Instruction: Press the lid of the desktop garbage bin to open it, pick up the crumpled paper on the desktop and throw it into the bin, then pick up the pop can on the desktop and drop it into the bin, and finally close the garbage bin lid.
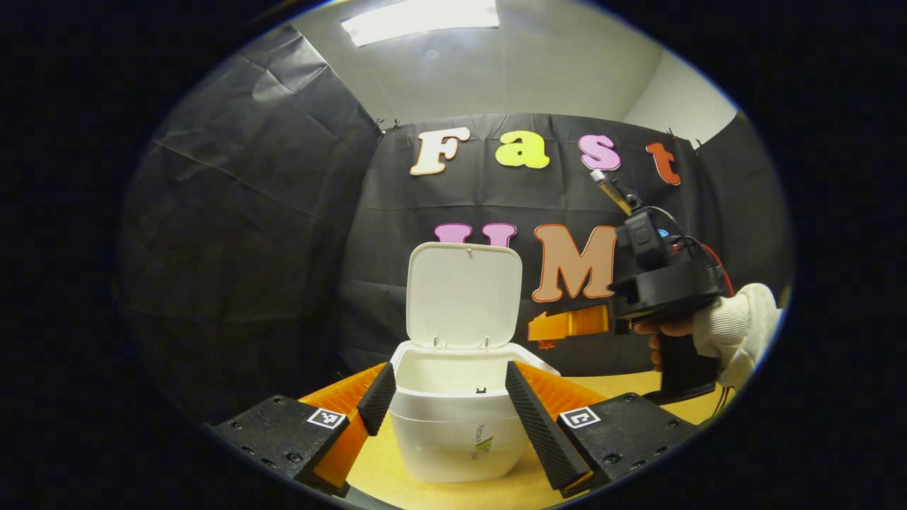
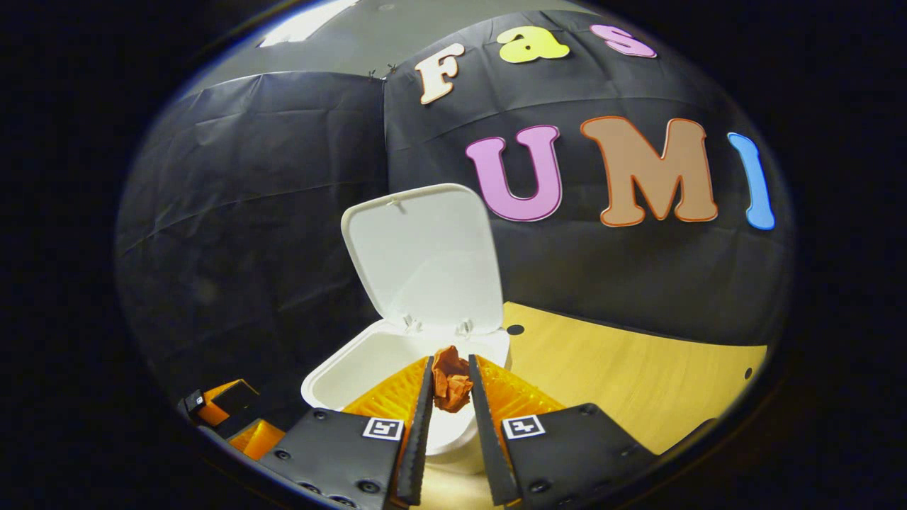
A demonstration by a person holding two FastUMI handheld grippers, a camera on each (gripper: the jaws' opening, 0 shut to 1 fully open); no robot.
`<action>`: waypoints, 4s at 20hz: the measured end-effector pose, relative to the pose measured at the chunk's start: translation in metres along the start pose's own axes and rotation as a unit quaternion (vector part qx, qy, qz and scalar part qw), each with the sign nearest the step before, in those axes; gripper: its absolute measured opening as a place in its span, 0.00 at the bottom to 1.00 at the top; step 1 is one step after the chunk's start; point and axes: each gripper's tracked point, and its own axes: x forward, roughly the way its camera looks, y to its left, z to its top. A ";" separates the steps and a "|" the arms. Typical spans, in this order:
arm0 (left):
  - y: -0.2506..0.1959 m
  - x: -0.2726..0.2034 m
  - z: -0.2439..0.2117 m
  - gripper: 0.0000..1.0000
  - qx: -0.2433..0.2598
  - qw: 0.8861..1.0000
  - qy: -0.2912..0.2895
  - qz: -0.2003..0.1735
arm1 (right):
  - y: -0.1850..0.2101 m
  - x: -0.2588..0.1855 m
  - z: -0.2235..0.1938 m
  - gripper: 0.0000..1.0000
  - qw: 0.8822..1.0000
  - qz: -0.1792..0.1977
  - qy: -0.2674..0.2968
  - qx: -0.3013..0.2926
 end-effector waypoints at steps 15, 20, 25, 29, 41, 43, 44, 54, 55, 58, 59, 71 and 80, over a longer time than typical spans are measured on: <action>-0.091 -0.003 0.018 0.93 -0.010 0.991 -0.027 -0.133 | -0.094 -0.081 0.017 0.96 0.992 -0.047 -0.053 0.109; -0.167 0.003 0.003 0.93 -0.041 0.972 -0.018 -0.231 | -0.172 -0.164 -0.010 0.96 0.975 -0.144 -0.072 0.152; -0.220 0.021 -0.061 0.93 -0.031 0.959 0.025 -0.282 | -0.220 -0.247 -0.056 0.96 0.945 -0.223 -0.087 0.222; -0.248 0.037 -0.134 0.94 -0.006 0.953 0.072 -0.296 | -0.244 -0.308 -0.094 0.96 0.917 -0.281 -0.089 0.270; -0.272 0.052 -0.282 0.94 0.028 0.943 0.191 -0.272 | -0.271 -0.411 -0.152 0.96 0.855 -0.396 -0.100 0.321; -0.272 0.053 -0.292 0.94 0.031 0.943 0.202 -0.264 | -0.274 -0.422 -0.158 0.96 0.849 -0.408 -0.099 0.321; -0.274 0.055 -0.288 0.79 0.036 0.944 0.198 -0.263 | -0.275 -0.424 -0.158 0.96 0.847 -0.411 -0.100 0.322; -0.271 0.070 -0.222 0.78 0.034 0.944 0.178 -0.275 | -0.269 -0.415 -0.163 0.96 0.856 -0.391 -0.091 0.324; -0.271 0.075 -0.206 0.78 0.028 0.946 0.172 -0.273 | -0.265 -0.413 -0.165 0.96 0.859 -0.384 -0.087 0.328; -0.267 0.087 -0.151 0.78 0.024 0.950 0.160 -0.267 | -0.262 -0.405 -0.168 0.96 0.868 -0.367 -0.075 0.328; -0.265 0.092 -0.128 0.78 0.024 0.952 0.148 -0.266 | -0.261 -0.404 -0.169 0.96 0.871 -0.361 -0.072 0.325; -0.107 0.155 0.019 0.77 0.003 0.985 0.115 -0.127 | -0.264 -0.416 -0.232 0.96 0.880 -0.319 -0.039 0.350; -0.013 0.157 -0.020 0.78 -0.004 0.986 0.158 -0.048 | -0.277 -0.439 -0.243 0.96 0.868 -0.337 -0.049 0.360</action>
